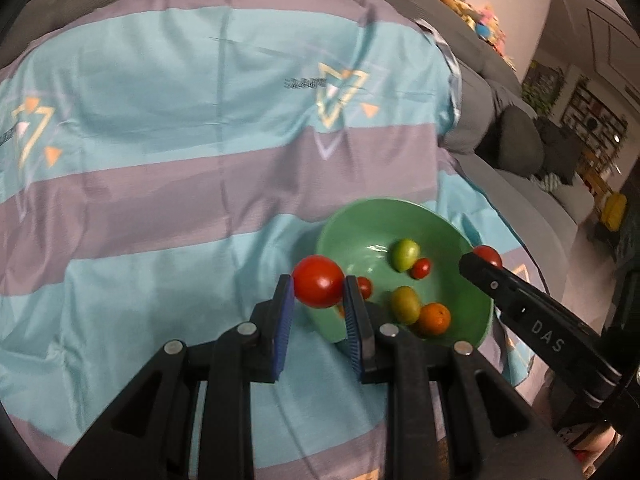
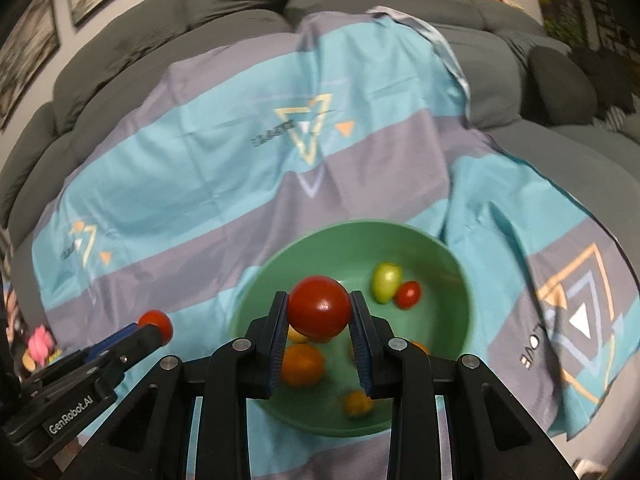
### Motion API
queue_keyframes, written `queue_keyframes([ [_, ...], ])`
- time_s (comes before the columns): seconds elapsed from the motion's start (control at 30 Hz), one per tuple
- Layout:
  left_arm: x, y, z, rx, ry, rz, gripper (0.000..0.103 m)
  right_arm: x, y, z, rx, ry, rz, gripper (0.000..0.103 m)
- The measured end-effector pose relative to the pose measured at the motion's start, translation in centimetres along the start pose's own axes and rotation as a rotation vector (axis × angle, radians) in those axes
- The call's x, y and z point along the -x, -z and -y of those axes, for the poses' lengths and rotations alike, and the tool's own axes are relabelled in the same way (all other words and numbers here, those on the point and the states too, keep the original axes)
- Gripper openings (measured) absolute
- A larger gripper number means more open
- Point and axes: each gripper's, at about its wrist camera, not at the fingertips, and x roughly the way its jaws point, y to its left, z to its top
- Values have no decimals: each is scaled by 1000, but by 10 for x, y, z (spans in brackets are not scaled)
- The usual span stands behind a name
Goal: Organize fruits
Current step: 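Carry both tomatoes over the green bowl and open both grippers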
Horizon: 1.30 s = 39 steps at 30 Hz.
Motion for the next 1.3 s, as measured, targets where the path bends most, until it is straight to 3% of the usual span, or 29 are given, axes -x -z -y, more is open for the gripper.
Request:
queue_keyframes([
  [0.53,-60,6,28,-55,85,-124,24,-28,5,40,-97,-2,-96,32],
  [1.3,-82,15,39,-92,105,-175,24,-45,10,43,-93,29,-165,32],
])
